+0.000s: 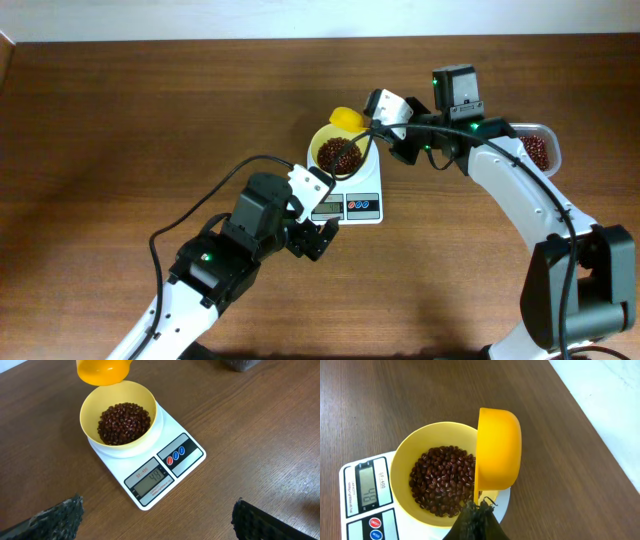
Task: Scoop item into bowl and weigh 50g on scale
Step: 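Tip the scoop to pour a small amount of beans into the bowl, then return the scoop with the right gripper to the bean container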
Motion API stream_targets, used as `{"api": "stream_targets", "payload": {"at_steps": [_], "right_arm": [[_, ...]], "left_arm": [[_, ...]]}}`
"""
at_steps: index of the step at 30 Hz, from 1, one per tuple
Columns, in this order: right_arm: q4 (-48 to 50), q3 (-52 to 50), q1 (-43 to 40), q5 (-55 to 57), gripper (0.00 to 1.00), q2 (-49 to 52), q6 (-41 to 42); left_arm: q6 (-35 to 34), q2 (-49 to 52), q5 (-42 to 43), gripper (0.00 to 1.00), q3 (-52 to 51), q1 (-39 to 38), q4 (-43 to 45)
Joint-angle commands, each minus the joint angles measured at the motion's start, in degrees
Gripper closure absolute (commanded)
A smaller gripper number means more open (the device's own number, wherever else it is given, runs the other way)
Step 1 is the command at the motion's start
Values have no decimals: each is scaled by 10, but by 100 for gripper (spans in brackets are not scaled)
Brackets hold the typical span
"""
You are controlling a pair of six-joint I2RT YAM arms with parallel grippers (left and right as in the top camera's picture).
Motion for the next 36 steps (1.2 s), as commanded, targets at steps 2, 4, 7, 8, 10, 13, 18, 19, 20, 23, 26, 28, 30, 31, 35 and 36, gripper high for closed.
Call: {"api": "stream_targets", "payload": {"at_steps": [2,4,7,8,10,13,18,19,20,23,26,28,30,31,35,36], "right_arm": [[2,10,2,3,96,2,-38],[2,10,2,2,96,1,-38],[5,10,3,-10,96,1,-6],[6,10,3,-25,96,0,24],[6,10,3,-55,96,-3,129],[6,10,3,-70,96,-4,275],[35,10,-2,-34,96,-4,386],[54,10,-10,-34,96,-4,420],[82,12,-29,-34,96,-4,490],[100,24,-83,-34,96,-4,631],[89,25,-144,-35,96,-4,736],[57,25,-182,-34,96,-4,744],[10,25,-211,-28,96,-4,742],[-17,25,-222,-14,96,-4,742],[-78,25,-242,32,96,-10,712],[-81,25,-241,47,96,-15,712]], "left_arm": [[-7,1,2,1,-5,-1,1],[-7,1,2,1,-5,-1,1],[-7,1,2,1,-5,-1,1],[-7,1,2,1,-5,-1,1],[-7,1,2,1,-5,-1,1],[-7,1,2,1,-5,-1,1],[-7,1,2,1,-5,-1,1],[-7,1,2,1,-5,-1,1],[-7,1,2,1,-5,-1,0],[-7,1,2,1,-5,-1,-3],[-7,1,2,1,-5,-1,-8],[-7,1,2,1,-5,-1,-7],[-7,1,2,1,-5,-1,-7],[-7,1,2,1,-5,-1,-8],[-7,1,2,1,-5,-1,-7],[-7,1,2,1,-5,-1,-8]]}}
